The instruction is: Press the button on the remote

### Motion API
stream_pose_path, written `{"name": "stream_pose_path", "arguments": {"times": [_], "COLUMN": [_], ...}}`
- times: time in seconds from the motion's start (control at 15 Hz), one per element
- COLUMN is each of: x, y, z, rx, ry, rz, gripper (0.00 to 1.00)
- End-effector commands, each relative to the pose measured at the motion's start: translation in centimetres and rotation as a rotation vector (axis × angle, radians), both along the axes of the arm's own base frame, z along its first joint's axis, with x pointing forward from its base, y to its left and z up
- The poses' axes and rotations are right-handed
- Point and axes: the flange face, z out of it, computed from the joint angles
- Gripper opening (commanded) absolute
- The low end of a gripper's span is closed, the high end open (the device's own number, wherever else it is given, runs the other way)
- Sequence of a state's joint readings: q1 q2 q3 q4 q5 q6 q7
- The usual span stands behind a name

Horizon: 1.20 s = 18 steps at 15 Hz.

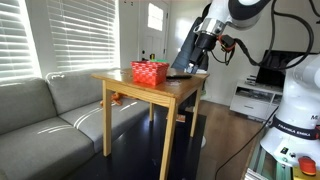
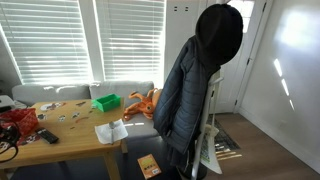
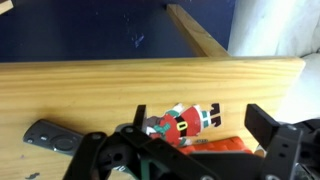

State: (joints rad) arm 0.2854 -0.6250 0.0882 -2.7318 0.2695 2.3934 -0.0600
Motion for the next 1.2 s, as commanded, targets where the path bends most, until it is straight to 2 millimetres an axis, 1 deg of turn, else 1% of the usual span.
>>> {"name": "stream_pose_path", "arguments": {"times": [0.0,0.07,0.13,0.2,0.33,0.4,0.6,0.87,1.13], "x": [2.1,2.7,3.3,3.8,4.9,5.4,6.7,8.1,9.3], "y": [-2.3,-2.9,-3.5,-4.1,-5.1,-5.5,-6.3,-6.6,-6.8], "z": [2.1,2.5,2.9,3.3,3.7,3.7,3.2,2.1,0.9], "rx": [0.032,0.042,0.054,0.071,0.091,0.099,0.114,0.145,0.157], "ry": [-0.081,-0.1,-0.126,-0.151,-0.184,-0.193,-0.195,-0.156,-0.129], "rz": [0.002,-0.001,-0.001,-0.003,-0.015,-0.021,-0.042,-0.073,-0.102], "gripper": [1.0,1.0,0.75,0.72,0.59,0.51,0.3,0.02,0.0]}}
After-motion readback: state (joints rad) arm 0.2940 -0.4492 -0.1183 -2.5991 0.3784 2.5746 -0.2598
